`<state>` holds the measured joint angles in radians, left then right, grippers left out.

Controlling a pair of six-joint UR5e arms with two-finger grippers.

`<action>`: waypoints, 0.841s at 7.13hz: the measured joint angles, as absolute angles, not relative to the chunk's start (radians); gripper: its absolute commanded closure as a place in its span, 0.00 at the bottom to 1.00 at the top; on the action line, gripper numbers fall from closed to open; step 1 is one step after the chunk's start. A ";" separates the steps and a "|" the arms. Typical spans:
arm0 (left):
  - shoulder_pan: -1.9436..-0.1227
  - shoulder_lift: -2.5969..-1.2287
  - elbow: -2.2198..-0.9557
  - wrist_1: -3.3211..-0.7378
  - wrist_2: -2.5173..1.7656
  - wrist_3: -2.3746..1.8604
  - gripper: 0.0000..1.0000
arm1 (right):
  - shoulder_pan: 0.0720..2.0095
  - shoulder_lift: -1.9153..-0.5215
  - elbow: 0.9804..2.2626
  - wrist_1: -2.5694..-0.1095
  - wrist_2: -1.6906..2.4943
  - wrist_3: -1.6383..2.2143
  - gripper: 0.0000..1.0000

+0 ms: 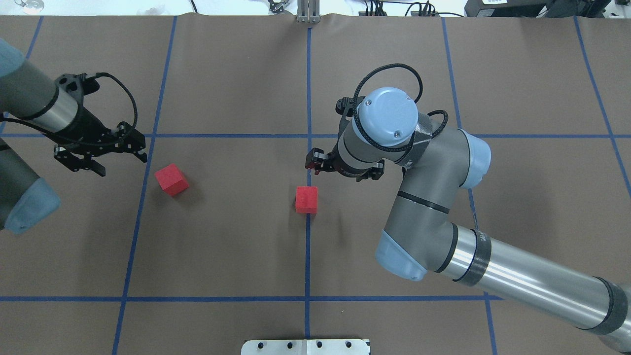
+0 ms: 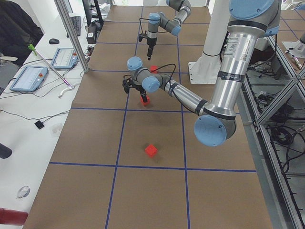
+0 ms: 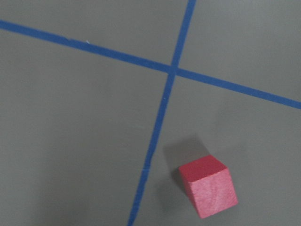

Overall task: Form red blocks into L shape at center
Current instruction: 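Lift the right gripper away while the left gripper grasps the nearer red cube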

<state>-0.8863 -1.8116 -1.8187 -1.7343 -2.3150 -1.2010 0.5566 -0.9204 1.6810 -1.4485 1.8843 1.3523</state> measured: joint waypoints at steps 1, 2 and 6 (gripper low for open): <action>-0.843 -1.827 -1.809 -1.738 -2.274 -1.247 0.00 | 0.569 -0.943 1.689 -1.443 1.886 1.336 0.00; -0.810 -1.859 -1.785 -1.742 -2.241 -1.299 0.00 | 0.577 -0.966 1.693 -1.427 1.886 1.316 0.00; -0.768 -1.951 -1.669 -1.762 -2.191 -1.419 0.00 | 0.584 -0.995 1.693 -1.401 1.881 1.298 0.00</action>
<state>-0.7684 -1.9515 -1.6695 -1.7620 -2.1914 -1.4189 0.5843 -0.9955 1.6933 -1.4010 1.8809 1.2980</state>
